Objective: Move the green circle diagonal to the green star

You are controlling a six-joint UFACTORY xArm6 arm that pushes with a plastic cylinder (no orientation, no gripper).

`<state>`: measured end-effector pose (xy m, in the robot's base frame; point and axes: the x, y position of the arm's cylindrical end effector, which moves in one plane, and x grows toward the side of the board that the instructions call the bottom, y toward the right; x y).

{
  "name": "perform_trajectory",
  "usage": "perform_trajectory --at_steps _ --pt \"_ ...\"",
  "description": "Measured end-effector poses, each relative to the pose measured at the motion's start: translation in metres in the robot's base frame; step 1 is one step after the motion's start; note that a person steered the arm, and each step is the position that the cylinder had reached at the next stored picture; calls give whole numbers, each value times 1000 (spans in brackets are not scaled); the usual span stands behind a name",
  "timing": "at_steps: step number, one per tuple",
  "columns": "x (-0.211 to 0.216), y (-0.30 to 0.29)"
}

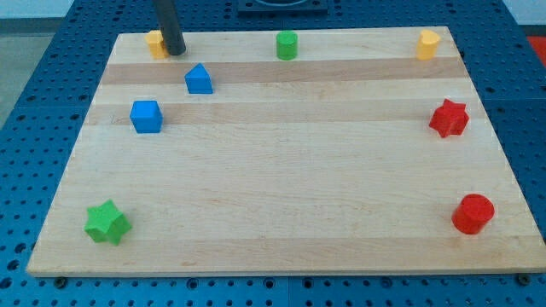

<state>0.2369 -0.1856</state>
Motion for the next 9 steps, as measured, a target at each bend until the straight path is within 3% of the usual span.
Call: perform_trajectory --at_steps 2,4,6,9 --pt "0 6" --pt "-31 86" --pt "-34 161" --pt "4 209"
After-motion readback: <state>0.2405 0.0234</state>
